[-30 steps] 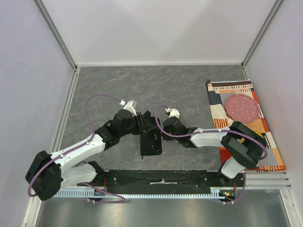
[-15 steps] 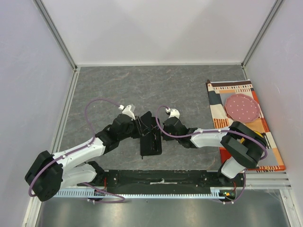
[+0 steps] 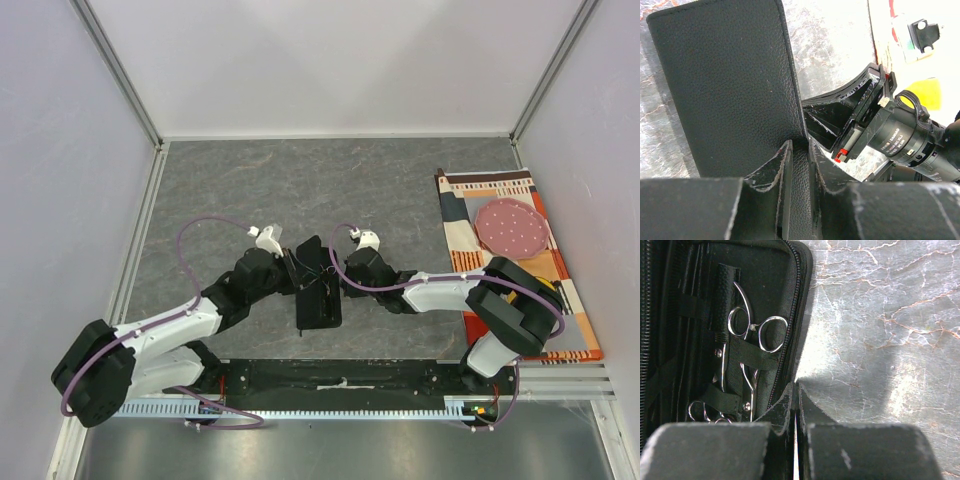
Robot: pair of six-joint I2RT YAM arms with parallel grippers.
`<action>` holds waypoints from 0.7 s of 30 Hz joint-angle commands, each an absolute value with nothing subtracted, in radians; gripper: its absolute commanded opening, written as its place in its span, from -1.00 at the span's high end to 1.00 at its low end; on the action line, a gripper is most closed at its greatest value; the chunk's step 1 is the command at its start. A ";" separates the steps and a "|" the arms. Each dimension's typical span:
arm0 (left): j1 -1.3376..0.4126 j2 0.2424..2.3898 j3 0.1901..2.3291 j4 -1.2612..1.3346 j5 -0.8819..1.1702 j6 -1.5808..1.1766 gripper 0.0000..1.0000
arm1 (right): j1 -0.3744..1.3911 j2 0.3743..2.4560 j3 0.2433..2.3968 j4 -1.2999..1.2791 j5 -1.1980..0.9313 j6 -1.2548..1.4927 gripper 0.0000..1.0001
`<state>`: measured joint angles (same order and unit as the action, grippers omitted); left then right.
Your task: Sort the hair-cutting tools
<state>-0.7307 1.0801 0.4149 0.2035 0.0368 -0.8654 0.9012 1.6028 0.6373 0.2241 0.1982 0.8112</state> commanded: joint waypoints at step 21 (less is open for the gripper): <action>-0.732 1.155 0.305 0.413 0.037 -0.916 0.59 | 0.920 1.641 0.601 0.091 0.146 0.802 1.00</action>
<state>-0.7307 1.1137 0.3138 0.3531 0.0547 -0.8970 0.9024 1.6028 0.6369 0.2249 0.1986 0.8108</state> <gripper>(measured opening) 0.211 0.005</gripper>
